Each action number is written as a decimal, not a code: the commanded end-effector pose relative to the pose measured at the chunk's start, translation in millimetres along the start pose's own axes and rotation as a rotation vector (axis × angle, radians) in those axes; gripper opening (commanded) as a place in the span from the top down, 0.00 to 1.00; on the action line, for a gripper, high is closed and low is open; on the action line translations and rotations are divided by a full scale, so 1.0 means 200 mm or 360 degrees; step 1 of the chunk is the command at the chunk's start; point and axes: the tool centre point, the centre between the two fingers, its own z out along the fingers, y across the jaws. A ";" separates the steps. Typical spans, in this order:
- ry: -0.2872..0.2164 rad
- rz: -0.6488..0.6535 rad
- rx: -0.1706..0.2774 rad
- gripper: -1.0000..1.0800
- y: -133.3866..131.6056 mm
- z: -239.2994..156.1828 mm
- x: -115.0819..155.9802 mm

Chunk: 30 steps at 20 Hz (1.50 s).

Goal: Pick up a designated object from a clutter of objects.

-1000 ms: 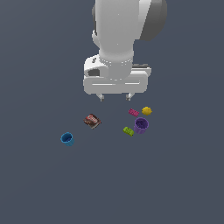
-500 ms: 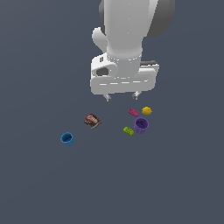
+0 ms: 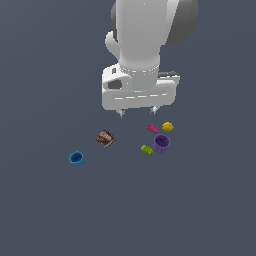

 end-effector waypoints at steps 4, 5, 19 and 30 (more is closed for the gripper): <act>0.0001 -0.0039 0.0002 0.04 0.09 0.06 0.04; 0.0001 -0.0050 0.0002 0.04 0.11 0.08 0.04; 0.0008 -0.0277 -0.0005 0.04 0.63 0.47 0.15; 0.0001 -0.0480 -0.0033 0.04 1.09 0.83 0.11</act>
